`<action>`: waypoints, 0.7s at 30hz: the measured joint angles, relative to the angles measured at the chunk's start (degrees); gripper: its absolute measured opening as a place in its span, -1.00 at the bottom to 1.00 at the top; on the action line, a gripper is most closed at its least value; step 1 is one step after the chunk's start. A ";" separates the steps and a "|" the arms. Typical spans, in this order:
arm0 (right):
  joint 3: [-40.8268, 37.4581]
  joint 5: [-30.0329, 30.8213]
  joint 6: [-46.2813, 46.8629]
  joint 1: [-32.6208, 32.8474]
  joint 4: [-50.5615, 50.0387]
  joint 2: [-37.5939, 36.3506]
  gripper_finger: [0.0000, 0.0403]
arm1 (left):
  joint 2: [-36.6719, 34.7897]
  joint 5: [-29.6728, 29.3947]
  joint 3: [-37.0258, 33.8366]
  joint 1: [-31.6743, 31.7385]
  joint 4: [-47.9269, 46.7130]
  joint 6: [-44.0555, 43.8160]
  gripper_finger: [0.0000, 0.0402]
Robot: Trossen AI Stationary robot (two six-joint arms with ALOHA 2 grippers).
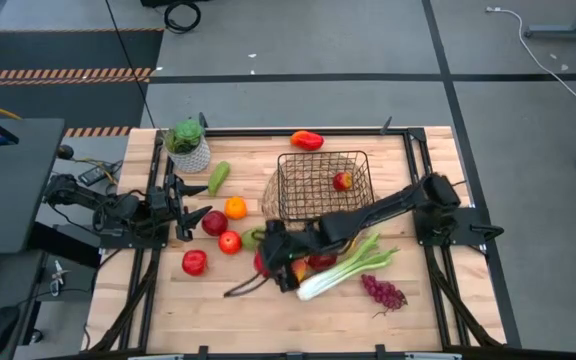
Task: Build produce basket
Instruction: Put the red apple into the black wire basket
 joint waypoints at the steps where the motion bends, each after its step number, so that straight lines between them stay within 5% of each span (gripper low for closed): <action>1: 0.00 0.81 -0.45 -0.53 -0.81 -0.91 0.79 | 0.00 0.00 0.00 -0.01 0.01 0.00 0.40; 21: 0.06 1.86 -3.75 -13.76 -8.86 -16.03 0.79 | 0.00 0.00 0.00 -0.02 0.00 0.00 0.40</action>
